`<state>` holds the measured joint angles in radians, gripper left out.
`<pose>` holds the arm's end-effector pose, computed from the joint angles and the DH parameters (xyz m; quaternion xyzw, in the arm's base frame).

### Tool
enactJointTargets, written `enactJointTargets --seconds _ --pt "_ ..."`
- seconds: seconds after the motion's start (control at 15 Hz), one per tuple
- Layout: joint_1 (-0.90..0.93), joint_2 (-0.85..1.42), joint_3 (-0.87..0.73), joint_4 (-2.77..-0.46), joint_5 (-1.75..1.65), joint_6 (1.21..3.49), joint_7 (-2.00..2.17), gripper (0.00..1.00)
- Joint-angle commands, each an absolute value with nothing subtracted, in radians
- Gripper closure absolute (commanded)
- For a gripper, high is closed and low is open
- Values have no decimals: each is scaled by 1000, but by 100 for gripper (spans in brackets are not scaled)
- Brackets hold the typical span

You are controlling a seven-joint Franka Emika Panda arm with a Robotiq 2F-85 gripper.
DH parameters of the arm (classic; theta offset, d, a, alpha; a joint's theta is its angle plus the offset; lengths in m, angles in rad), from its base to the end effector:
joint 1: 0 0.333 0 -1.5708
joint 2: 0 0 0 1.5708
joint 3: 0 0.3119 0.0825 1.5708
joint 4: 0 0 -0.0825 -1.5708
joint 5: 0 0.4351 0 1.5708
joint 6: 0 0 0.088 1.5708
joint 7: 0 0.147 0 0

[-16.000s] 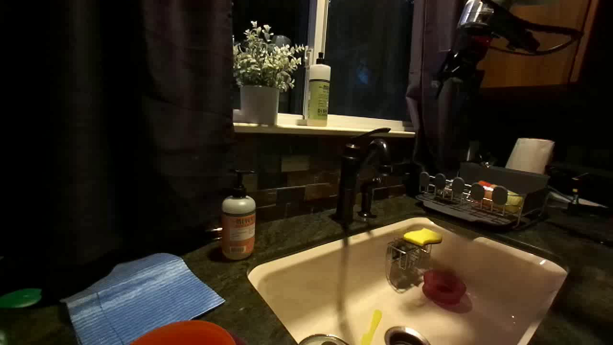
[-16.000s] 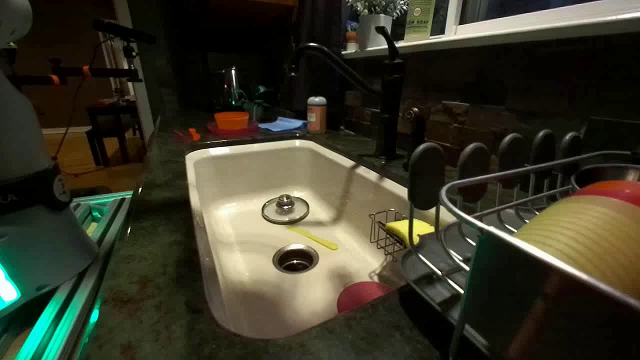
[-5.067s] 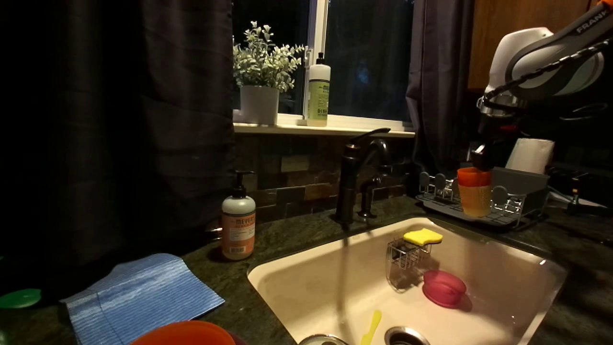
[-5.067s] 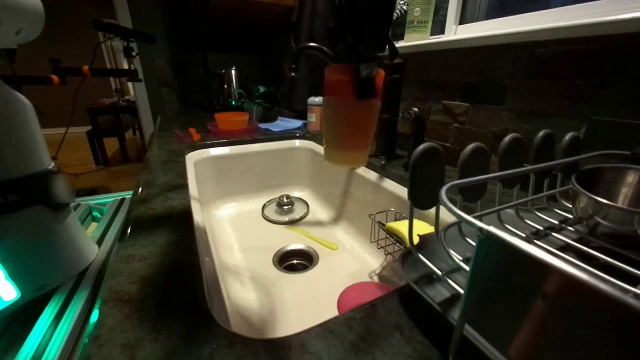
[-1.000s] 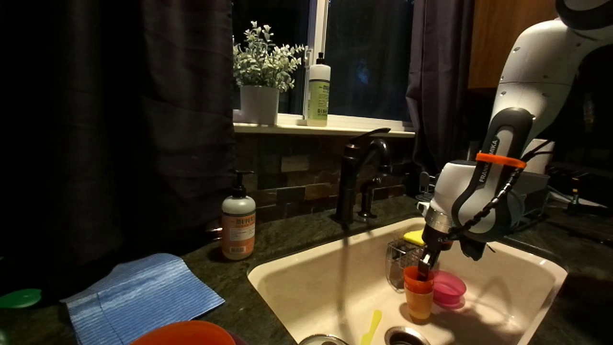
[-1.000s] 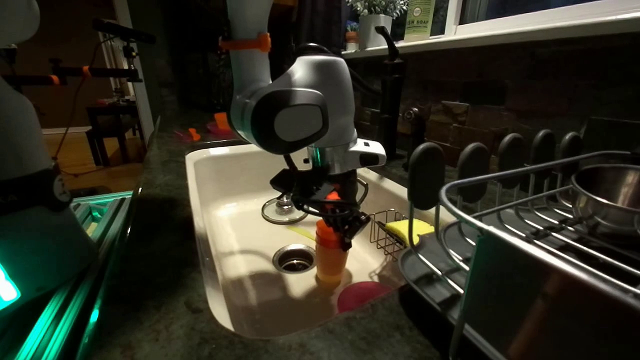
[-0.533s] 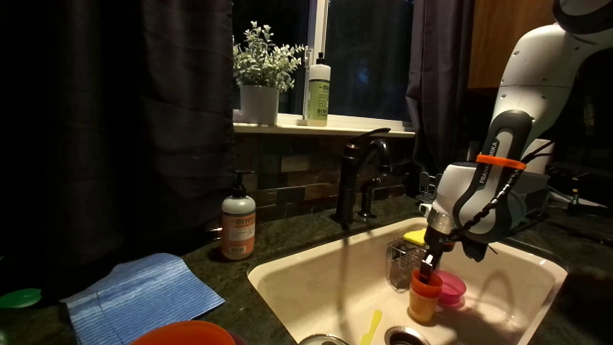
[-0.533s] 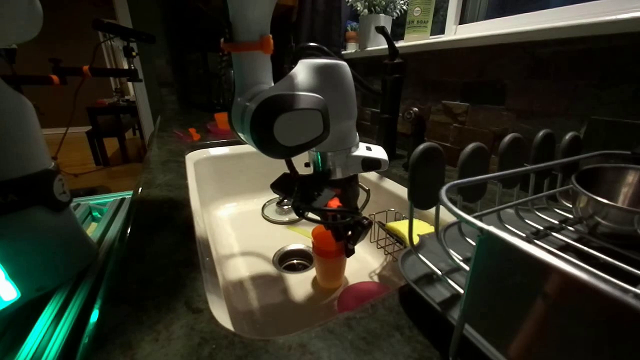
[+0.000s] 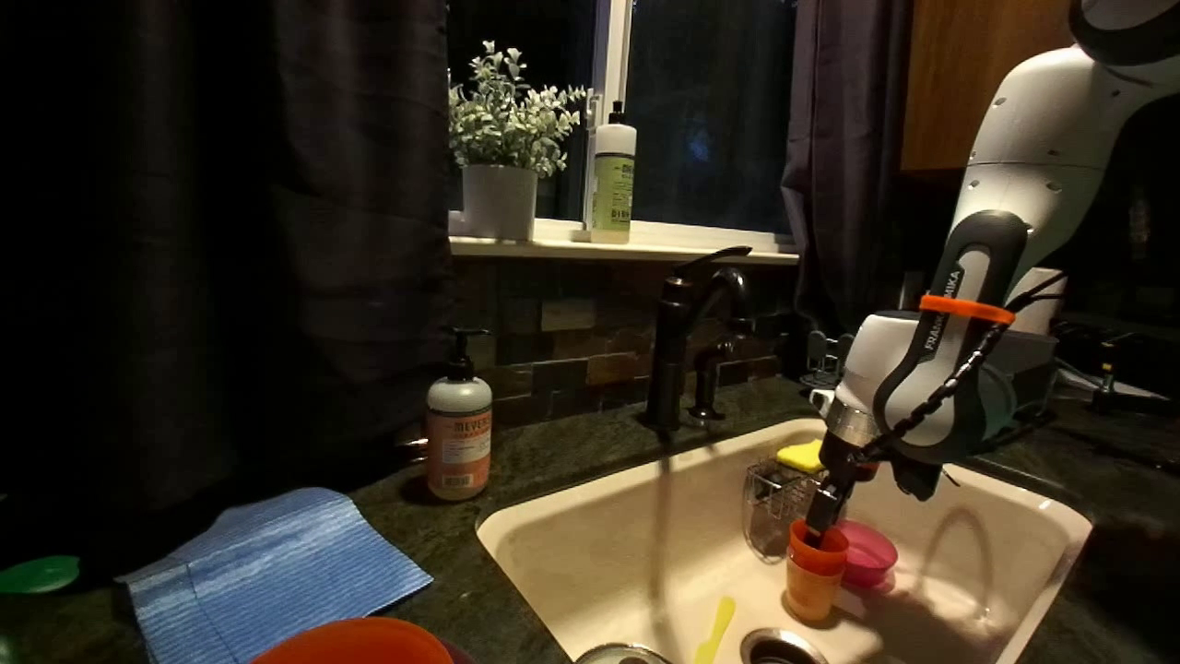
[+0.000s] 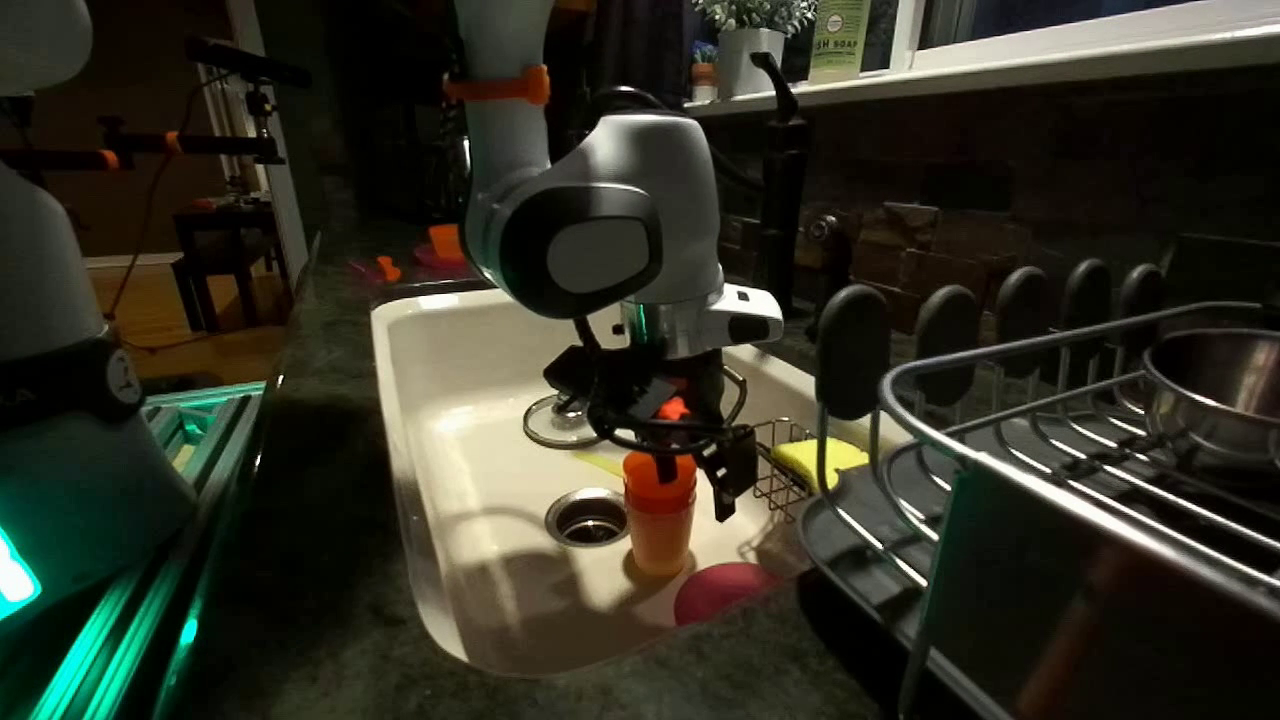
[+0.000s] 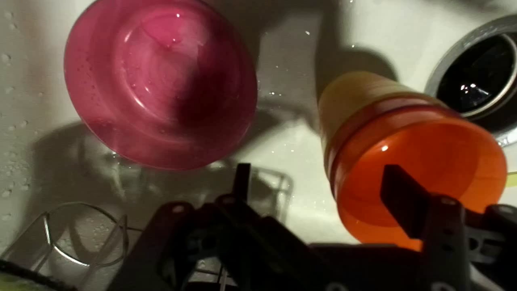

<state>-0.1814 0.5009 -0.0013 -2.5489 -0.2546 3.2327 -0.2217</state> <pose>0.4512 -0.0576 0.0124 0.9851 0.1463 0.0886 0.0185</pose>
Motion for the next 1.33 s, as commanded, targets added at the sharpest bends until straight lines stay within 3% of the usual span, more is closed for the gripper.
enactJointTargets --seconds 0.0,0.33,0.4,0.47,1.0,1.13,1.27 --pt "-229 475 53 -2571 -246 3241 -234 0" --pt "-265 477 114 -2561 -236 3223 -222 0" --pt "-271 478 123 -2559 -233 3218 -219 8" --pt "-264 475 118 -2557 -227 3213 -214 27" --pt "-222 443 84 -2562 -194 3204 -197 88" --pt "-206 430 71 -2564 -187 3203 -193 100" --pt "-191 416 61 -2566 -183 3199 -190 100"
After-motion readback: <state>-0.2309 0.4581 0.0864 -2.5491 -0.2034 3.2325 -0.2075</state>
